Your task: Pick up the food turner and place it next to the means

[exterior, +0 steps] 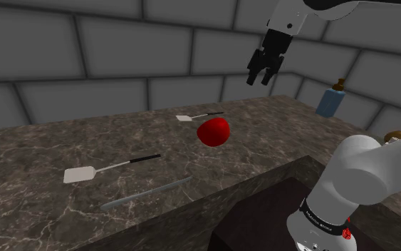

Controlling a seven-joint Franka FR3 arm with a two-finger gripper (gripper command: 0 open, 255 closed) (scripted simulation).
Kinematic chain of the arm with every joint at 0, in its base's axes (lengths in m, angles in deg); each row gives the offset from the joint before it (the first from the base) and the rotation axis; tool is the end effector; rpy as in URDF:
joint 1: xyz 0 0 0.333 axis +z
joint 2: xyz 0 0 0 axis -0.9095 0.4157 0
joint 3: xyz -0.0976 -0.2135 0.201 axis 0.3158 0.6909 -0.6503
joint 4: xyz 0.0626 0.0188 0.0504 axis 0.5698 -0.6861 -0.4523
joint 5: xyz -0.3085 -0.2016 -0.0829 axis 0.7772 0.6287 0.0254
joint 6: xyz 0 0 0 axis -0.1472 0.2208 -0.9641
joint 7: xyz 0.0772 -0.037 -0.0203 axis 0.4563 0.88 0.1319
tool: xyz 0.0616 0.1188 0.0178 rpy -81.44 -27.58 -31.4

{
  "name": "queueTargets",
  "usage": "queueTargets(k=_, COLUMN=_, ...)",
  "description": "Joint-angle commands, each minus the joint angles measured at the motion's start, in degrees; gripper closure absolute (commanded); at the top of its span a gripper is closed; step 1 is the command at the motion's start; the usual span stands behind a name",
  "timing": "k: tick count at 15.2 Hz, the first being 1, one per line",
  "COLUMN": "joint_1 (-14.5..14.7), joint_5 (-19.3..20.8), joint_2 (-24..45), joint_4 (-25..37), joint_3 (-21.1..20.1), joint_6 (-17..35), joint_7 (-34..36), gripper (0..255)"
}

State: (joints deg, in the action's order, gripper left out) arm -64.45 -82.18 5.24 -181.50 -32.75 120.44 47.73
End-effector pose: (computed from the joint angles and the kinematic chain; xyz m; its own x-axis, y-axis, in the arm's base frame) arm 0.3150 -0.0127 0.5792 0.9818 -0.1540 0.1114 -0.1399 -0.9823 -0.1248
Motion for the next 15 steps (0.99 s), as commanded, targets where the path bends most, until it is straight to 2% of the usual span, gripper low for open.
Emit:
queueTargets(k=1, joint_1=0.0, joint_5=0.0, joint_2=0.0, joint_4=0.0, joint_3=0.0, joint_6=0.0, joint_7=0.0, gripper=0)
queueTargets(k=9, joint_1=4.2, joint_5=5.4, joint_2=13.0, joint_4=1.8, joint_3=9.9, joint_6=8.0, joint_7=-24.4, gripper=0)
queueTargets(k=15, joint_1=7.4, joint_5=6.3, joint_2=25.9, joint_4=7.3, joint_3=15.7, joint_6=13.6, joint_7=-42.4, gripper=0)
